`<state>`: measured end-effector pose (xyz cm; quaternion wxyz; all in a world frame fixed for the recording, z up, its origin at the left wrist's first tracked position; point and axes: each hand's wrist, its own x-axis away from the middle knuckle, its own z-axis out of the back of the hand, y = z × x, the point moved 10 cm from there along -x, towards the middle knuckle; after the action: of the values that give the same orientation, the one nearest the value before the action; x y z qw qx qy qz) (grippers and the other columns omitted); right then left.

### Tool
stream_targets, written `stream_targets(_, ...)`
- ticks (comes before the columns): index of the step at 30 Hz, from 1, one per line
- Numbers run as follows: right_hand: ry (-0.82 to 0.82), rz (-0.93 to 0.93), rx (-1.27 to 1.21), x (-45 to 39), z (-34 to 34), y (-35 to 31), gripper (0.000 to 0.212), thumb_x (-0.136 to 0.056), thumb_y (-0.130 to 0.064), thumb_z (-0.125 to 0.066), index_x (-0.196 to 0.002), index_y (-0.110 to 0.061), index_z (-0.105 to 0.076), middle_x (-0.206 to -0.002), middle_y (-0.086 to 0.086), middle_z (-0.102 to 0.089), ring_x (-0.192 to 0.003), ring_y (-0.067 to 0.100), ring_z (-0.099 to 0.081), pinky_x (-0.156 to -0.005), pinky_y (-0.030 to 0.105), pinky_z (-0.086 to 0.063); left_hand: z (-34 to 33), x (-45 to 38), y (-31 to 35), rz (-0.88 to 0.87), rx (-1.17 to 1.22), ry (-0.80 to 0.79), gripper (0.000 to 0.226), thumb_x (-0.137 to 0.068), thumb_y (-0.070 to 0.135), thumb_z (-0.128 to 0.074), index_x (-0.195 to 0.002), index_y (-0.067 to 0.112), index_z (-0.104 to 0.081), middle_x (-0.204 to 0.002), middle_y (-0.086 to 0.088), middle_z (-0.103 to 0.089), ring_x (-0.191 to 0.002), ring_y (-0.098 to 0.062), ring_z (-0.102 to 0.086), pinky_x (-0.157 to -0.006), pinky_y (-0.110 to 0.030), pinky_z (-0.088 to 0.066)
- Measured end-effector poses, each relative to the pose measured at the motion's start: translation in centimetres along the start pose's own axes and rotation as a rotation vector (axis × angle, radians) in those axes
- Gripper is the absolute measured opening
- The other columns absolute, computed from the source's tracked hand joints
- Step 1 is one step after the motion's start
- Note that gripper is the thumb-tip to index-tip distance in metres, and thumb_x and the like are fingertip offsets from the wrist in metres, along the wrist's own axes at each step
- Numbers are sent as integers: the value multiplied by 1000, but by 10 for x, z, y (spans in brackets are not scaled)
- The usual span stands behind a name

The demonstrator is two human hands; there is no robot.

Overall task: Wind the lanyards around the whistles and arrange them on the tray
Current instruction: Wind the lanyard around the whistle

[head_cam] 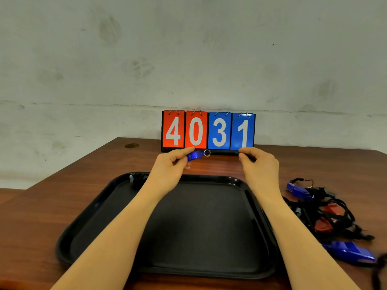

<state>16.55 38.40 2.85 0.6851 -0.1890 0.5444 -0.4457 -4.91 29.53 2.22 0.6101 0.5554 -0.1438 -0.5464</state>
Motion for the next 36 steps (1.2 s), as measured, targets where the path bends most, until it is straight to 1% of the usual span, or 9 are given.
stream_targets(6,36,-14,0,-1,4,2,9,-89,-18,-59,-97,-19,-64,-103,-1,-65,-103,11,-57,-86,32,-50,0,-2,-5,18,-89,8,37,-91,7,-53,-126,18,-55,-108,5,-59,-84,-2,-60,-75,-10,-43)
stream_targets(10,70,1,-47,-1,8,2,8,-89,-17,-59,-95,-20,-61,-102,-3,-64,-103,10,-57,-87,40,-52,2,-3,-14,101,-18,24,20,-84,9,-63,-101,19,-61,-95,5,-63,-76,-4,-64,-69,-14,-48)
stream_targets(13,79,-24,-69,-4,8,5,10,-89,-16,-59,-98,-16,-62,-104,1,-64,-104,12,-57,-79,21,-48,0,-1,-17,140,145,2,17,-81,8,-66,-91,21,-61,-94,0,-66,-81,-13,-68,-70,-20,-54)
stream_targets(16,67,-64,-81,-5,7,8,7,-88,-16,-61,-94,-14,-62,-100,1,-64,-90,7,-56,-64,6,-35,-4,2,-15,172,300,-42,15,-80,8,-67,-92,17,-64,-89,-4,-71,-80,-15,-69,-65,-20,-53)
stream_targets(19,-45,-16,26,-3,-6,1,5,-86,-17,-62,-91,-14,-64,-95,0,-65,-86,7,-57,-67,9,-39,-12,7,-14,232,516,-86,17,-77,5,-67,-93,11,-65,-86,-7,-71,-73,-14,-69,-61,-21,-54)
stream_targets(22,-229,166,210,8,-29,-21,8,-85,-19,-64,-92,-17,-66,-92,-4,-66,-86,8,-59,-80,24,-49,-14,8,-17,271,650,-65,21,-73,5,-68,-93,9,-65,-83,-7,-71,-69,-13,-68,-59,-20,-55)
stream_targets(24,-383,269,285,20,-48,-37,10,-85,-22,-64,-93,-18,-67,-93,-5,-65,-87,7,-58,-84,27,-50,-11,8,-19,270,678,-15,21,-73,5,-68,-93,8,-65,-83,-8,-71,-69,-13,-69,-60,-21,-55)
stream_targets(29,-601,390,310,46,-75,-59,12,-86,-25,-63,-96,-20,-67,-100,-7,-66,-93,6,-58,-88,30,-49,-5,9,-23,206,486,81,18,-75,6,-71,-92,9,-67,-83,-8,-72,-71,-13,-70,-63,-21,-56)
stream_targets(36,-513,496,207,48,-60,-75,13,-87,-25,-61,-98,-23,-65,-93,-13,-56,-88,3,-51,-78,18,-43,-7,6,-3,7,49,28,13,-76,9,-72,-87,17,-70,-80,7,-69,-72,0,-66,-66,-7,-50)
